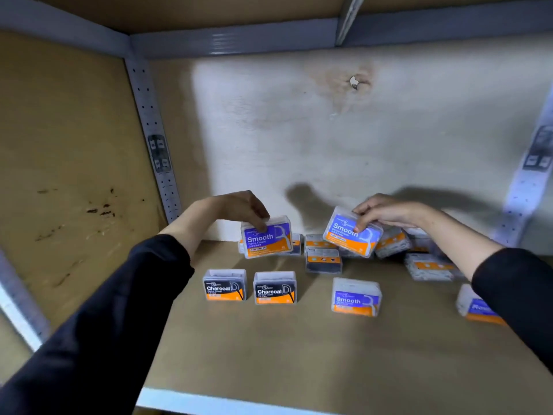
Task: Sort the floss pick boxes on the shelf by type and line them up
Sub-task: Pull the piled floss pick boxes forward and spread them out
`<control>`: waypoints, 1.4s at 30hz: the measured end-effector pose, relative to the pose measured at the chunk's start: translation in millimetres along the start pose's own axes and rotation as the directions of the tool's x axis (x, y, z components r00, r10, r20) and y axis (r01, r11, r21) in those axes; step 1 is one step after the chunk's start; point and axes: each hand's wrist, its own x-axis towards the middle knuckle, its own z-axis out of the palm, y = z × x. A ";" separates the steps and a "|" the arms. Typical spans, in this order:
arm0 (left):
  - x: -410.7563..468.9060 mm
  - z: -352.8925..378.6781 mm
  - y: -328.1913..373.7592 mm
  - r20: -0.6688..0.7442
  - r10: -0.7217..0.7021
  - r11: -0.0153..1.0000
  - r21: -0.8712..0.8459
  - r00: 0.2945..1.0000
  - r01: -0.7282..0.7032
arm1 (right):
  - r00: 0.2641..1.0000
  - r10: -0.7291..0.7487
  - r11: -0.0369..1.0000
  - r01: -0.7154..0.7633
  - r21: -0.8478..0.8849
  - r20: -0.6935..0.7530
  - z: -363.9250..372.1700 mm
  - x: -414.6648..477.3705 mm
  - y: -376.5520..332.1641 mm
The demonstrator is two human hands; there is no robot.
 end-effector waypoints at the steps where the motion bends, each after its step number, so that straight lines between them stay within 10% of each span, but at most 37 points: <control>1: -4.7 1.1 2.8 -0.005 0.004 1.000 0.010 1.000 -0.003 | 1.000 0.001 1.000 -0.001 -0.018 -0.007 2.0 -4.8 -1.4; 42: -0.8 161.3 105.0 0.241 0.203 0.942 0.215 0.949 -0.257 | 0.978 0.138 0.926 -0.183 -0.331 -0.155 45.7 -90.9 108.6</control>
